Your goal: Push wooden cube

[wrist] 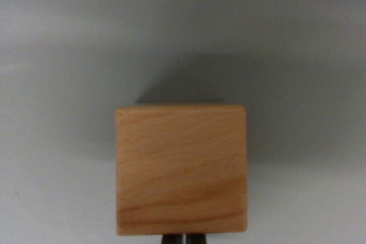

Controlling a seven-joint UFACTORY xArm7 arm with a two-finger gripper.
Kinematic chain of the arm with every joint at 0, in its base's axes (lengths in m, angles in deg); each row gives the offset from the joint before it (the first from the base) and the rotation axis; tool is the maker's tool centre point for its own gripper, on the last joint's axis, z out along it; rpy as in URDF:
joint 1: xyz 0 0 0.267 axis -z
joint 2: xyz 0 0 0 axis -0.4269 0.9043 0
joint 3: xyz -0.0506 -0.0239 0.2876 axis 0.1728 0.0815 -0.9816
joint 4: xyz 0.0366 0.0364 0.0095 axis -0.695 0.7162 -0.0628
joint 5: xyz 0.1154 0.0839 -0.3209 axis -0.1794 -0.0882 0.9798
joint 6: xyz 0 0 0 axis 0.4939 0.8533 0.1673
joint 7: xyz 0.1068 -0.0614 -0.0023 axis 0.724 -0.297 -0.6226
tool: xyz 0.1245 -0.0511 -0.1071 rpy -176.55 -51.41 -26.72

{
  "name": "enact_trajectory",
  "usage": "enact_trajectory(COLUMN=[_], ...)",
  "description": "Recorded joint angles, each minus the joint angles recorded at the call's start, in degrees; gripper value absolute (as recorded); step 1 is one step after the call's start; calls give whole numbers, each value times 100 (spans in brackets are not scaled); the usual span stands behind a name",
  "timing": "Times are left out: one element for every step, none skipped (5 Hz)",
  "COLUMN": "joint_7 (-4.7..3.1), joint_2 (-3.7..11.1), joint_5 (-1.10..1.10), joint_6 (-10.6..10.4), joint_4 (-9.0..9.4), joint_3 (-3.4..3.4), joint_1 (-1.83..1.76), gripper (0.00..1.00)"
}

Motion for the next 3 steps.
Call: enact_trajectory(joint_7=[-23, -23, -45], joint_2=[128, 128, 250], joint_5=[0, 0, 1], joint_6=[86, 86, 166], joint_4=[-215, -215, -418], joint_3=[16, 16, 31], joint_1=[-3, -3, -7], gripper=[100, 100, 100])
